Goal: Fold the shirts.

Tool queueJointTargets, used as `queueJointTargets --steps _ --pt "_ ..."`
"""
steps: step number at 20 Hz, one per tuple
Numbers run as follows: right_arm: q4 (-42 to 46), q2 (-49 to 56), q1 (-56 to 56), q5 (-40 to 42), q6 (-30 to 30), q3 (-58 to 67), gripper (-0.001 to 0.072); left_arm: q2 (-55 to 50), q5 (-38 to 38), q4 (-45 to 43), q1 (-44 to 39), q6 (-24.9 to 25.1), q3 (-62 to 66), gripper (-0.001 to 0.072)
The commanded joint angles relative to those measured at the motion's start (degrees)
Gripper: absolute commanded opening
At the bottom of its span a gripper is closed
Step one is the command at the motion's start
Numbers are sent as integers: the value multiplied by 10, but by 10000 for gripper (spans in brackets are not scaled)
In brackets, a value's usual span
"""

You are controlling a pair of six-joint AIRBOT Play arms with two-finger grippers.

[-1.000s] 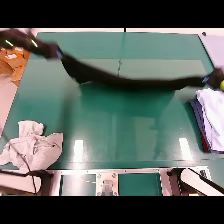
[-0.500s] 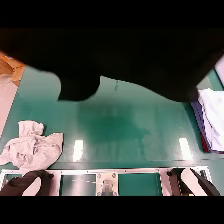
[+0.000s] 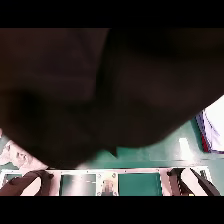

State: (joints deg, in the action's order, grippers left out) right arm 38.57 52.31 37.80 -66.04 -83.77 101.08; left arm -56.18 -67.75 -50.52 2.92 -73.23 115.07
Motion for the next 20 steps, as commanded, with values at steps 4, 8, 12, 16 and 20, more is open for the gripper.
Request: queueJointTargets --steps 4,8,12,16,20 --pt "-5 136 -158 146 99 -283 17 -217 23 19 0 -7 -150 27" --pt "-11 306 -193 209 108 -319 17 -386 49 62 0 28 -182 28" --pt "-33 439 -191 208 108 -281 16 -474 99 64 0 20 -182 27" --pt "-58 509 -191 192 108 -200 17 -483 161 69 0 7 -177 27" --pt "-62 529 -191 176 103 -112 17 -483 177 93 0 6 -146 27"
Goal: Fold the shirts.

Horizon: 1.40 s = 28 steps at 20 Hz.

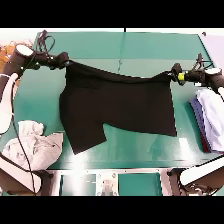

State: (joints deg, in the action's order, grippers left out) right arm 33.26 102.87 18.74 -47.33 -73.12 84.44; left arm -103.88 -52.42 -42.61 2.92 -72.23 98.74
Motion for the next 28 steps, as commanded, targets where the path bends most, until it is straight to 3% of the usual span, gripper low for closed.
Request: queueJointTargets --steps 1,8,14,17,22,28 --pt "-9 23 -1 -11 -3 71 17 -7 25 16 0 -4 27 27" --pt "-4 24 3 -36 -3 107 17 -7 -2 9 1 -13 61 27" --pt "68 23 74 -249 -23 106 17 -7 -223 -132 13 -74 61 27" --pt "94 23 101 -291 -23 76 17 -7 -285 -190 14 -88 56 27" --pt "136 23 107 -292 -11 3 17 -7 -307 -190 13 -88 14 27" --pt "166 23 107 -288 -8 -15 17 -7 -268 -191 13 -87 -45 27"
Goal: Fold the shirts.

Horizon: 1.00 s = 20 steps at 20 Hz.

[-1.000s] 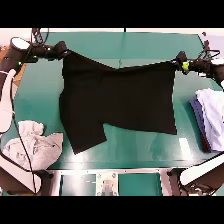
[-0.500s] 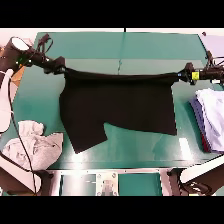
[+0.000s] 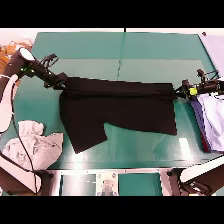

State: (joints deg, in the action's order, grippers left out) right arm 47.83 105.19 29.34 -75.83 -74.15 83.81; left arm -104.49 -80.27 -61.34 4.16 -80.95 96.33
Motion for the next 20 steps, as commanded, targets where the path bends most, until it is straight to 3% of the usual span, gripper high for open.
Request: queueJointTargets --steps 1,3,4,5,6,7,9,11,12,13,14,17,20 --pt "23 0 1 -4 3 -9 17 0 13 -3 0 0 -21 27" --pt "23 0 0 -8 2 -9 28 0 17 6 0 0 -21 27" --pt "23 0 0 -8 2 -8 164 0 16 15 0 0 -21 30" --pt "24 0 1 -10 -2 -5 274 0 11 25 0 0 -21 233" --pt "24 -1 6 -19 -7 2 287 0 1 29 0 -1 -19 552" --pt "26 -2 11 -34 -15 12 286 0 -11 31 1 -2 -16 615" --pt "47 -11 24 -68 -34 30 271 0 -50 28 1 -7 -3 614" --pt "89 -35 37 -89 -53 31 150 0 -106 5 1 -27 18 613" --pt "119 -50 40 -100 -66 31 89 0 -133 -14 1 -35 29 558" --pt "147 -67 41 -105 -82 26 18 5 -157 -32 1 -41 33 219" --pt "171 -92 41 -106 -95 14 17 14 -168 -45 0 -37 33 27" --pt "182 -181 41 -106 -110 -56 16 58 -163 -52 0 -46 20 26" --pt "182 -313 41 -60 -121 -213 16 157 -119 -64 -9 -40 -75 26"
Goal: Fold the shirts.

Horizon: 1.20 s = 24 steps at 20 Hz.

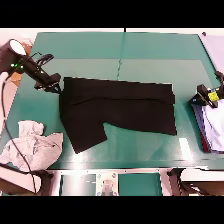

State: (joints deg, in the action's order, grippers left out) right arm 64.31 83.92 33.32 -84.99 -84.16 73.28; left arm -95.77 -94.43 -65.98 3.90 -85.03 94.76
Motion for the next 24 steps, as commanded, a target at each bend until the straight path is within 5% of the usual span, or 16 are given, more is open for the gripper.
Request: queueJointTargets --steps 1,5,8,9,10,12,14,17,18,19,20,22,24 --pt "12 -156 1 61 -27 -183 16 114 49 -22 -11 6 -113 26" --pt "-78 -350 0 156 -26 -469 21 314 195 -19 -27 10 -370 27" --pt "-137 -383 0 239 -19 -589 336 405 233 -18 -27 -22 -479 29" --pt "-137 -383 0 250 -19 -607 335 416 228 -18 -27 -22 -492 30" --pt "-137 -383 0 262 -19 -618 336 419 220 -18 -27 -26 -498 77" --pt "-142 -383 0 282 -20 -623 350 418 216 -17 -27 -35 -498 618" --pt "-161 -383 0 307 -20 -623 437 418 224 -18 -27 -35 -498 624" --pt "-221 -374 0 377 -19 -623 432 418 243 -17 -27 -41 -498 624" --pt "-239 -367 0 390 -17 -623 363 418 251 -18 -27 -41 -498 624" --pt "-256 -359 -2 397 -3 -623 181 418 256 -18 -27 -41 -498 624" --pt "-267 -353 -3 402 15 -623 113 418 260 -18 -27 -41 -498 624" --pt "-272 -344 -3 400 45 -617 18 418 257 -18 -27 -41 -498 625" --pt "-246 -344 2 397 68 -598 16 418 237 -32 -26 -41 -498 625"
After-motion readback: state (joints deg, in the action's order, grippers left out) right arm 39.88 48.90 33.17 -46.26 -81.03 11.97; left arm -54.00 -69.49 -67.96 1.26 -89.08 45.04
